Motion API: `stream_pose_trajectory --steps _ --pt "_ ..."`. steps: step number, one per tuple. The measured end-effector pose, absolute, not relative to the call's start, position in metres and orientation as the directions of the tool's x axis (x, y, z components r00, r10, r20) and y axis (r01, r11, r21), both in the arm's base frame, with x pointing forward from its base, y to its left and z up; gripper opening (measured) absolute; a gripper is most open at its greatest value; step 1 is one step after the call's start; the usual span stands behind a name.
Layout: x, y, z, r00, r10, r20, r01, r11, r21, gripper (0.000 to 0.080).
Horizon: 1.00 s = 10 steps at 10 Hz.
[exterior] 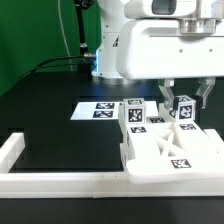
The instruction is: Assemble chair
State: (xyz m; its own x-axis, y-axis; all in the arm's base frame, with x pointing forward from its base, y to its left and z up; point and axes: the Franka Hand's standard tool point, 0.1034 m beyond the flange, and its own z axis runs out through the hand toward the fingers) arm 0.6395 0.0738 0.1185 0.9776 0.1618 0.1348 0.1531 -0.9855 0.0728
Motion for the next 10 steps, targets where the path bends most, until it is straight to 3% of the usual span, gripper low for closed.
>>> stream_pose_trajectory --steps 4,7,8,9,10 --pt "0.6399 0.0728 0.1189 0.972 -0.181 0.152 -0.186 -0.982 0.021 0.0285" --pt "0.6404 0.0733 0.1193 0.932 -0.327 0.154 -0.330 -0.944 -0.006 0.0285" --pt "0.6403 0.0734 0.1191 0.936 -0.318 0.154 -0.321 -0.947 -0.005 0.0363" --pt "0.6403 0.0735 0.1190 0.936 -0.318 0.154 -0.321 -0.947 -0.005 0.0363" --pt "0.6403 0.0735 0.1190 0.936 -0.318 0.154 -0.321 -0.947 -0.005 0.0541"
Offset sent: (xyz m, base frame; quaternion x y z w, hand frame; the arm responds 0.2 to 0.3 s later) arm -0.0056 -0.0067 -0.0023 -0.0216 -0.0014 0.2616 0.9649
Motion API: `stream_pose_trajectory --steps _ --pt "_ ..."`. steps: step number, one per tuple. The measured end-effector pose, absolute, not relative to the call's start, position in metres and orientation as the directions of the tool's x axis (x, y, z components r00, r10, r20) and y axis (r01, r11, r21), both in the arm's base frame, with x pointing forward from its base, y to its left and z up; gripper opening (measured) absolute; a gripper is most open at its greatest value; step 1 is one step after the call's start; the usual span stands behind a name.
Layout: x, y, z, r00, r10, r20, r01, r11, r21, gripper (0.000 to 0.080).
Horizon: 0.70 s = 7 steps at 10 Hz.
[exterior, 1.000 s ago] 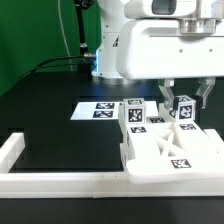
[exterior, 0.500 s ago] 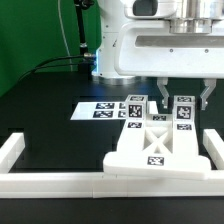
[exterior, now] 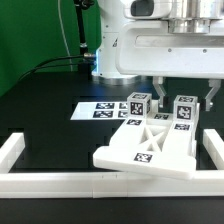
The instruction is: Assemble chair
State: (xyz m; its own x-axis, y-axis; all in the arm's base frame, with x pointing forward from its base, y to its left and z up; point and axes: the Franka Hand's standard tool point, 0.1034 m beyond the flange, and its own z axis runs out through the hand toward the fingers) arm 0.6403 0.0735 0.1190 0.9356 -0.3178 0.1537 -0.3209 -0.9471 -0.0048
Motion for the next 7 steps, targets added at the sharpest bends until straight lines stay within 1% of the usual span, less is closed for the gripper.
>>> stream_pose_trajectory --steps 1,2,3,4,5,6,7 --pt "0.640 0.074 0.119 0.936 -0.318 0.154 -0.321 -0.947 -0.005 0.0627" --pt "0.640 0.075 0.121 0.935 -0.319 0.154 -0.321 -0.947 -0.007 0.0627" --pt "0.640 0.082 0.132 0.938 -0.311 0.154 -0.313 -0.950 -0.012 0.0643" --pt "0.640 0.084 0.156 0.940 -0.305 0.150 -0.306 -0.952 -0.020 0.0643" --pt "0.640 0.085 0.171 0.940 -0.305 0.152 -0.304 -0.952 -0.027 0.0648" --pt "0.640 0.087 0.181 0.940 -0.304 0.153 -0.303 -0.952 -0.032 0.0649" --pt "0.640 0.086 0.177 0.940 -0.304 0.155 -0.303 -0.952 -0.031 0.0649"
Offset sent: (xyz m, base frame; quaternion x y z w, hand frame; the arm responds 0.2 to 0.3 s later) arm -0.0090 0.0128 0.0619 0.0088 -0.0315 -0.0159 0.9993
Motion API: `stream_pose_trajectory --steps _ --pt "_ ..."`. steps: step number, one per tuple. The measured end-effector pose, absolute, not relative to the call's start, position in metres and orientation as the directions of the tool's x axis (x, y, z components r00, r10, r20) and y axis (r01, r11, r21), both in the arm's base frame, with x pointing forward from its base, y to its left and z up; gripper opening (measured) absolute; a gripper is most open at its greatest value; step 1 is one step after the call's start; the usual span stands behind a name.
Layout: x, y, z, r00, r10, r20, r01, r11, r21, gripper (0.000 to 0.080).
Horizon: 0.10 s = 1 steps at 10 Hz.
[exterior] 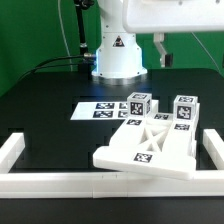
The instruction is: Assemble chair
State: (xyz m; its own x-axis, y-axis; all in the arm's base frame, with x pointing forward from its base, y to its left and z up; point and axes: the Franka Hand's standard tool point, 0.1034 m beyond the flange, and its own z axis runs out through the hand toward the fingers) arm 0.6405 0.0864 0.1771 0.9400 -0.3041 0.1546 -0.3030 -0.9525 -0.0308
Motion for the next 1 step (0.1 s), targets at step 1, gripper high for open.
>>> stream_pose_trajectory --steps 1 --pt "0.6401 0.0864 0.1755 0.940 -0.304 0.152 -0.303 -0.953 -0.029 0.0649"
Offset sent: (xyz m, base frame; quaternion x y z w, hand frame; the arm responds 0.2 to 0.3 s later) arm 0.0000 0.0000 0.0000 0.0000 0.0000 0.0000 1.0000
